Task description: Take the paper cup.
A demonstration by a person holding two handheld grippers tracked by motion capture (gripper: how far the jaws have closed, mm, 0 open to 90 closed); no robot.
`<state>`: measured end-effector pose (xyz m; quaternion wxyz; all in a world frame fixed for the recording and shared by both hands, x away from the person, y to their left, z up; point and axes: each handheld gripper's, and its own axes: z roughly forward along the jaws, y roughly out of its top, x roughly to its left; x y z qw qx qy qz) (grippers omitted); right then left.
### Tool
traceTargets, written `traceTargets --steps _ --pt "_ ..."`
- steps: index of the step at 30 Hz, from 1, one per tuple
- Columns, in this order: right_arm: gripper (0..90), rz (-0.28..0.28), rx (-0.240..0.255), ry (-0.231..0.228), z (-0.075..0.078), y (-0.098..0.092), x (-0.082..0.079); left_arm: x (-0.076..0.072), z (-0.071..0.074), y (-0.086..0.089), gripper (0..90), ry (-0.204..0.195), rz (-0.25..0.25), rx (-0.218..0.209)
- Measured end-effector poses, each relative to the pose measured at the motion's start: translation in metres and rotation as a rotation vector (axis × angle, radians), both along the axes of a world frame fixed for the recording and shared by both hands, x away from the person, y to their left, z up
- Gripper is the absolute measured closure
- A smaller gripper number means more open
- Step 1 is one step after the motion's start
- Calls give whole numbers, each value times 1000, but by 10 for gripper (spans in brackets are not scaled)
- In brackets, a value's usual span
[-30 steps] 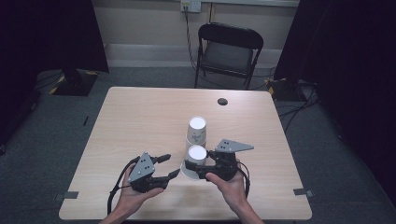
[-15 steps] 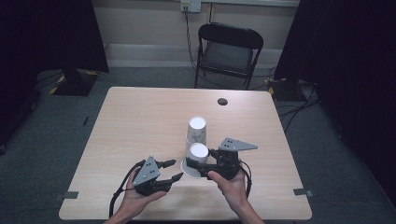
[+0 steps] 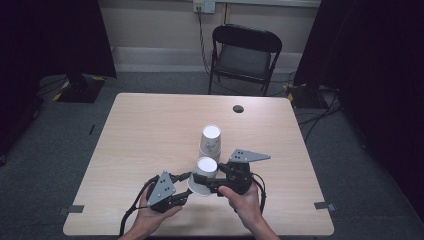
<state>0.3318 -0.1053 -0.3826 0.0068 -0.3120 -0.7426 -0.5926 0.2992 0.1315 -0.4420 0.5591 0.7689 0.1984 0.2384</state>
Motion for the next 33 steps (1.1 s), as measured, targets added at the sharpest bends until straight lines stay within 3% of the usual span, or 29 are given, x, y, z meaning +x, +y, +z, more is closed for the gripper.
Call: traceTargets --steps 3,7,10,17,27,29,33 --pt "348 7 16 27 -3 1 1 0 -1 0 623 -19 1 4" --pt "348 36 89 109 -7 1 3 0 -1 1 639 -25 5 -3" --pt "349 18 69 106 -8 1 4 -1 -1 1 680 -29 11 -11" --pt "348 33 84 131 -11 4 4 -2 -1 0 727 -53 9 2" --pt "324 46 100 150 -12 4 7 0 2 5 798 -14 0 -16" --pt "331 47 98 145 -12 5 7 1 2 6 789 -17 -6 -15" --pt "348 31 102 138 -12 4 7 -1 0 5 682 -32 4 -15"
